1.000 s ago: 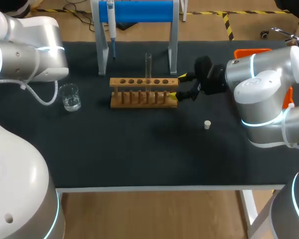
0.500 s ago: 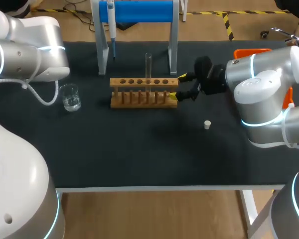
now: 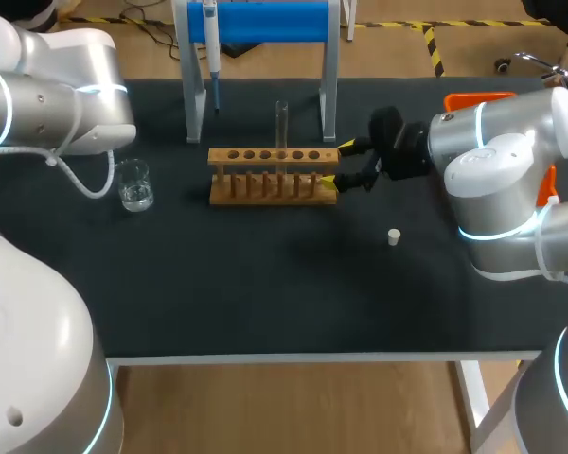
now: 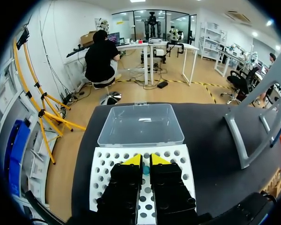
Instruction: Invert the test tube, pick up the pipette, mount the tip to pipette, aspirate from beaker and dispense into the tube, eject the tip, return the pipette, and cap with the stopper.
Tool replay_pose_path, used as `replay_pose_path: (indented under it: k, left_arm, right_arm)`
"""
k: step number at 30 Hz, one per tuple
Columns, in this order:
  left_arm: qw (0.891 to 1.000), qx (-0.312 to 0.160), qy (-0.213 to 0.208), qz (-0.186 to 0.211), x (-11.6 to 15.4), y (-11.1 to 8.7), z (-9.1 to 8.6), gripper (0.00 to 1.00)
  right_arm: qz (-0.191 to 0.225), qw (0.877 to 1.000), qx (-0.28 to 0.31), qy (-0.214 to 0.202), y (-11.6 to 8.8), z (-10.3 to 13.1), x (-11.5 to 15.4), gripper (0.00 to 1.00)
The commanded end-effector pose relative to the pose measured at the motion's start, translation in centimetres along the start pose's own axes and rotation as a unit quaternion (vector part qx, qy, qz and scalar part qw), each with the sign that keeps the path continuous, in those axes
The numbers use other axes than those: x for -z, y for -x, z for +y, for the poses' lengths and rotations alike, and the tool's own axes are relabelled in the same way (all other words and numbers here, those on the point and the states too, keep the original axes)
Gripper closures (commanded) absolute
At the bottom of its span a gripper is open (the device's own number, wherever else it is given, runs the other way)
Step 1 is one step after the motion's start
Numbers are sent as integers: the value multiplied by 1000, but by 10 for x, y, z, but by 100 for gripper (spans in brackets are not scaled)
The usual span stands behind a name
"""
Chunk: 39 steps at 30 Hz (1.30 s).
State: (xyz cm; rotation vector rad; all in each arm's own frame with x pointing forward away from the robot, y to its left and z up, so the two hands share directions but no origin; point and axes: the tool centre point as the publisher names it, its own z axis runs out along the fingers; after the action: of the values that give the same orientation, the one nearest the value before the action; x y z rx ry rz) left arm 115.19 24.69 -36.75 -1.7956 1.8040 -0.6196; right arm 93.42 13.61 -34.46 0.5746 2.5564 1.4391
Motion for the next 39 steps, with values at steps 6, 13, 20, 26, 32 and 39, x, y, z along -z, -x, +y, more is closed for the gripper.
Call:
replay_pose_path:
  k: [6,13,20,26,32,39]
  left_arm:
    - [1000,-2,-2,-1,2,1,-1,100]
    - [1000,-5,-4,-4,6,1,-3,100]
    - [1000,-13,-11,-14,15,4,-10,100]
    - [1000,-16,-19,-19,23,5,-17,100]
    - [999,-14,-26,-24,32,5,-22,100]
    - [999,-15,-39,-33,42,6,-30,100]
  right_arm:
    - [0,1000,0,0,0,0,0,0]
    - [0,1000,0,0,0,0,0,0]
    - [0,1000,0,0,0,0,0,0]
    - [0,1000,0,0,0,0,0,0]
    - [0,1000,0,0,0,0,0,0]
    - [0,1000,0,0,0,0,0,0]
